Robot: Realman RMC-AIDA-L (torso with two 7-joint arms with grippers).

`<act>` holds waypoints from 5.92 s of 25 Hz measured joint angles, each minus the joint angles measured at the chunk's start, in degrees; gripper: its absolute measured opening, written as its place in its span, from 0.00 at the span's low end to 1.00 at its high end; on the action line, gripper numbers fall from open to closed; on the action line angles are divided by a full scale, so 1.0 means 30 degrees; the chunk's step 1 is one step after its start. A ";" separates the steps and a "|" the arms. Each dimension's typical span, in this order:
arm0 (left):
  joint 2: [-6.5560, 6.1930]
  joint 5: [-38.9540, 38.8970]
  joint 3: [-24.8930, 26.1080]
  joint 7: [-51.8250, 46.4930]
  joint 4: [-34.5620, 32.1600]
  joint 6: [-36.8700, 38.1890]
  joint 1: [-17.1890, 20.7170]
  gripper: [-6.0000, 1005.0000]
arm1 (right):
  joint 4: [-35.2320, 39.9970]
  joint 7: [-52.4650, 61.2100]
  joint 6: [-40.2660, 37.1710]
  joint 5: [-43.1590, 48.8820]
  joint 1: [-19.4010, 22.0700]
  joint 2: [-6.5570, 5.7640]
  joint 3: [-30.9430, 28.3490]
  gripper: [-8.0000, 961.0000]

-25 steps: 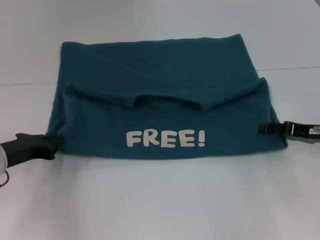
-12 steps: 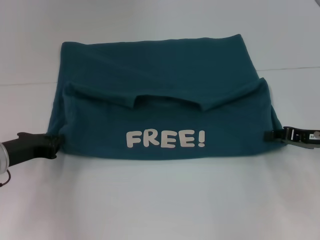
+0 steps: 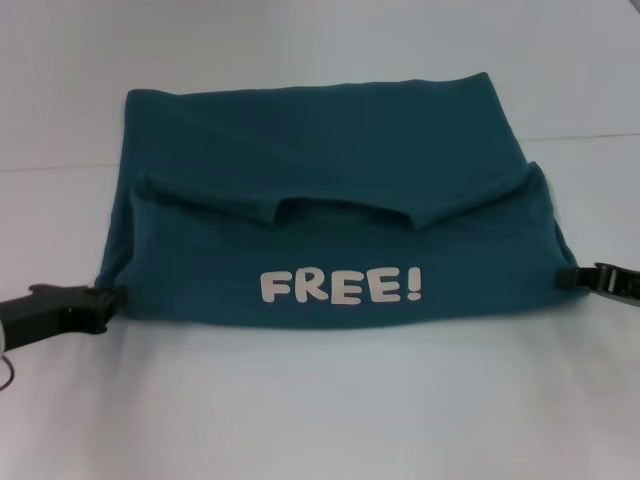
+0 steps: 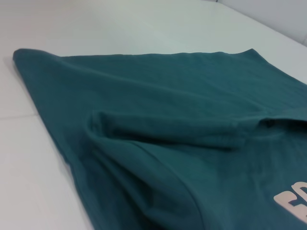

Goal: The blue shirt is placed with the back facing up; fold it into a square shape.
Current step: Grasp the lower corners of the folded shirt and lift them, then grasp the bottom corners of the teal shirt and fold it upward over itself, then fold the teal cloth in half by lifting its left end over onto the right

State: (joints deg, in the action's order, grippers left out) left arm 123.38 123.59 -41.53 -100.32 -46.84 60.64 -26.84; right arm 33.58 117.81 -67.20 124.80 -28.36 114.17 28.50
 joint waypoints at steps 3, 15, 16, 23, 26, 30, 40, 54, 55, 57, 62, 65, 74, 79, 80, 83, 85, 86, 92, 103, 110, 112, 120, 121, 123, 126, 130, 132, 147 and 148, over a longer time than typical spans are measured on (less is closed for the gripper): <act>0.0047 0.0249 0.0014 -0.0787 -0.0802 0.1117 0.0557 0.03 | 0.0029 -0.0808 -0.0688 -0.0732 0.0707 -0.0067 -0.0288 0.05; -0.0165 0.0680 0.1589 -0.1949 -0.2428 0.8143 0.1705 0.03 | 0.0164 -0.3880 -0.4018 -0.1569 0.2932 -0.0178 -0.1397 0.05; -0.0185 0.0688 0.1726 -0.1957 -0.2446 0.8712 0.1751 0.03 | 0.0177 -0.4232 -0.4283 -0.1574 0.3149 -0.0176 -0.1551 0.05; -0.0106 0.0892 0.2041 -0.1978 -0.2597 1.0760 0.2414 0.03 | 0.0183 -0.6583 -0.6346 -0.1579 0.4537 0.0025 -0.2881 0.05; -0.0077 0.1073 0.2131 -0.1968 -0.2735 1.1195 0.2770 0.03 | 0.0183 -0.7665 -0.7599 -0.1558 0.5208 0.0124 -0.3509 0.05; -0.0059 0.1758 0.2839 -0.1847 -0.2847 1.1769 0.3016 0.03 | 0.0198 -0.8870 -0.8880 -0.1489 0.6296 0.0273 -0.4431 0.05; 0.0099 0.2167 0.3384 -0.1005 -0.2802 1.3337 0.3731 0.03 | 0.0205 -1.0502 -1.0500 -0.1439 0.8303 0.0726 -0.5459 0.05; 0.0206 0.2218 0.4296 -0.0216 -0.2600 1.4717 0.4448 0.03 | 0.0154 -1.1189 -1.1258 -0.1265 0.9224 0.0786 -0.6512 0.05; 0.0192 0.2216 0.4296 -0.0216 -0.2574 1.4652 0.4314 0.03 | 0.0137 -1.1200 -1.1206 -0.1266 0.9142 0.0784 -0.6512 0.05; 0.0110 0.2217 0.4356 -0.0311 -0.2497 1.4561 0.3874 0.03 | 0.0134 -1.1133 -1.1140 -0.1281 0.8926 0.0769 -0.6562 0.05; -0.0299 0.2075 0.4638 -0.0783 -0.2282 1.3780 0.2584 0.03 | 0.0143 -1.0955 -1.1072 -0.1370 0.7843 0.0548 -0.7976 0.05; -0.0651 0.1939 0.4930 -0.1148 -0.1906 1.2913 0.1537 0.03 | 0.0124 -1.0525 -1.0770 -0.1397 0.6782 0.0328 -0.8858 0.05; -0.1204 0.1534 0.5212 -0.1757 -0.0029 0.7148 -0.2209 0.03 | -0.0351 -0.9622 -0.5881 -0.1588 0.2257 -0.0022 -0.9848 0.05; -0.1048 0.1415 0.4999 -0.1534 0.1768 0.1731 -0.4089 0.03 | -0.1780 -1.1096 -0.1797 -0.1603 -0.0304 0.0076 -0.9696 0.05; -0.0987 0.1413 0.4879 -0.1465 0.2168 0.0431 -0.4436 0.03 | -0.2102 -1.1524 -0.0743 -0.1603 -0.0833 0.0169 -0.9629 0.05; -0.0762 0.1299 0.4558 -0.1058 0.3227 -0.2685 -0.5236 0.03 | -0.2938 -1.2906 0.2243 -0.1622 -0.2223 0.0511 -0.9507 0.05; -0.0599 0.1181 0.4423 -0.0540 0.3774 -0.4190 -0.5630 0.03 | -0.3503 -1.3915 0.3956 -0.1625 -0.3031 0.0765 -0.9498 0.05; -0.0493 0.1103 0.4380 -0.0187 0.3993 -0.4803 -0.5796 0.03 | -0.3773 -1.4466 0.4789 -0.1695 -0.3378 0.0881 -0.9496 0.05; 0.0131 -0.0139 0.4279 0.2480 0.4774 -0.7790 -0.6440 0.03 | -0.4844 -1.7682 0.6792 -0.3965 -0.4234 0.1254 -0.9459 0.06; 0.0034 -0.6535 0.4262 0.9639 0.6585 -0.8937 -0.7005 0.03 | -0.5649 -1.9437 0.7930 -0.6528 -0.4231 0.1215 -0.9306 0.06; 0.0043 -0.8051 0.4266 1.1841 0.7058 -0.8985 -0.7306 0.03 | -0.5880 -1.9970 0.8157 -0.6782 -0.4343 0.1227 -0.9306 0.07; 0.0037 -0.8413 0.4279 1.2207 0.7181 -0.8987 -0.7413 0.03 | -0.5923 -2.0018 0.8164 -0.6854 -0.4349 0.1232 -0.9351 0.07; -0.0313 -0.9074 0.4402 1.3069 0.7882 -0.9427 -0.7974 0.04 | -0.6019 -2.0353 0.8166 -0.7484 -0.4215 0.1248 -0.9346 0.08; -0.0313 -0.9201 0.4406 1.3264 0.7949 -0.9470 -0.8028 0.05 | -0.6022 -2.0386 0.8184 -0.7515 -0.4207 0.1249 -0.9345 0.08; -0.0345 -0.9413 0.4385 1.3470 0.8109 -0.9495 -0.8115 0.06 | -0.6033 -2.0413 0.8258 -0.7553 -0.4206 0.1253 -0.9340 0.08; -0.0399 -0.9499 0.4330 1.3477 0.8269 -0.9605 -0.8189 0.08 | -0.6052 -2.0429 0.8345 -0.7556 -0.4245 0.1255 -0.9319 0.08; -0.0405 -0.9505 0.4324 1.3480 0.8281 -0.9639 -0.8193 0.11 | -0.6058 -2.0435 0.8369 -0.7547 -0.4294 0.1261 -0.9300 0.09; -0.0401 -0.9516 0.4313 1.3483 0.8284 -0.9644 -0.8237 0.12 | -0.6063 -2.0443 0.8414 -0.7551 -0.4319 0.1277 -0.9295 0.09; -0.0113 -0.9614 0.4375 1.3842 0.8263 -1.0841 -0.8583 0.31 | -0.6120 -2.0762 0.9346 -0.7878 -0.4540 0.1432 -0.9335 0.28; -0.0110 -0.9619 0.4380 1.3827 0.8250 -1.0942 -0.8574 0.35 | -0.6116 -2.0730 0.9346 -0.7986 -0.4546 0.1406 -0.9321 0.33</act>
State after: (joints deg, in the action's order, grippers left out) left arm 123.05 94.74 -28.39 -58.84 -22.09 27.81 -52.56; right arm 15.23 55.62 -39.16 100.84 -42.00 118.39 0.53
